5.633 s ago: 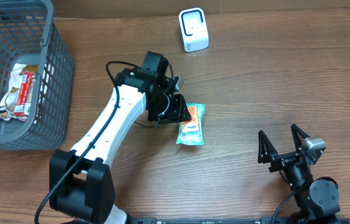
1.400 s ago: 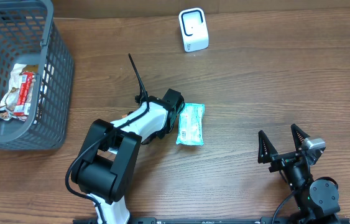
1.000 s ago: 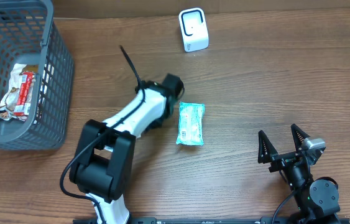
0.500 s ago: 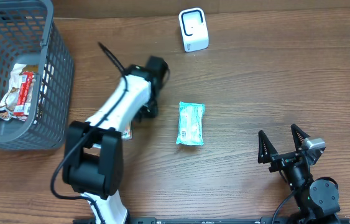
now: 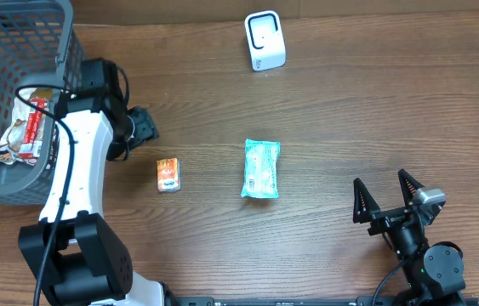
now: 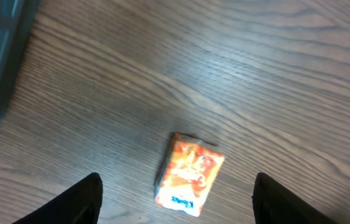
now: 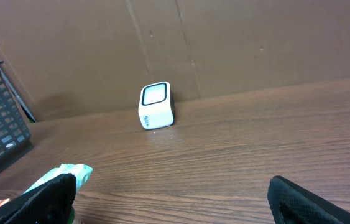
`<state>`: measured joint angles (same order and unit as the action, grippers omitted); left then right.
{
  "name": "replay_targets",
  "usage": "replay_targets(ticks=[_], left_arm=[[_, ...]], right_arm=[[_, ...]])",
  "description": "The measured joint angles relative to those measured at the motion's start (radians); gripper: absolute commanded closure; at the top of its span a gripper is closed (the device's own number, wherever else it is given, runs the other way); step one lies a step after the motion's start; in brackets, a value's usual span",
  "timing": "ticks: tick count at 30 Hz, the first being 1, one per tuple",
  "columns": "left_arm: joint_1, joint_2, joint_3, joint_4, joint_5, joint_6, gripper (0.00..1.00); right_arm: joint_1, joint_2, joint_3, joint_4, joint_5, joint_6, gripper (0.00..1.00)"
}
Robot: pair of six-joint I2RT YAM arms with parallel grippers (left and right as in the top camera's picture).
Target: Scan the item barcode
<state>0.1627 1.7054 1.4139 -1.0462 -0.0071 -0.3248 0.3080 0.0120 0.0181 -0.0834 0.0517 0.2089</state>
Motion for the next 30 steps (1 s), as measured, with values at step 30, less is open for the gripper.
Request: replay_targets(ticks=[30], left_arm=[[0.014,0.0,-0.362,0.266,0.093,0.074,0.36]], right_arm=[[0.0,0.0,0.0,0.0,0.0,0.0,0.0]])
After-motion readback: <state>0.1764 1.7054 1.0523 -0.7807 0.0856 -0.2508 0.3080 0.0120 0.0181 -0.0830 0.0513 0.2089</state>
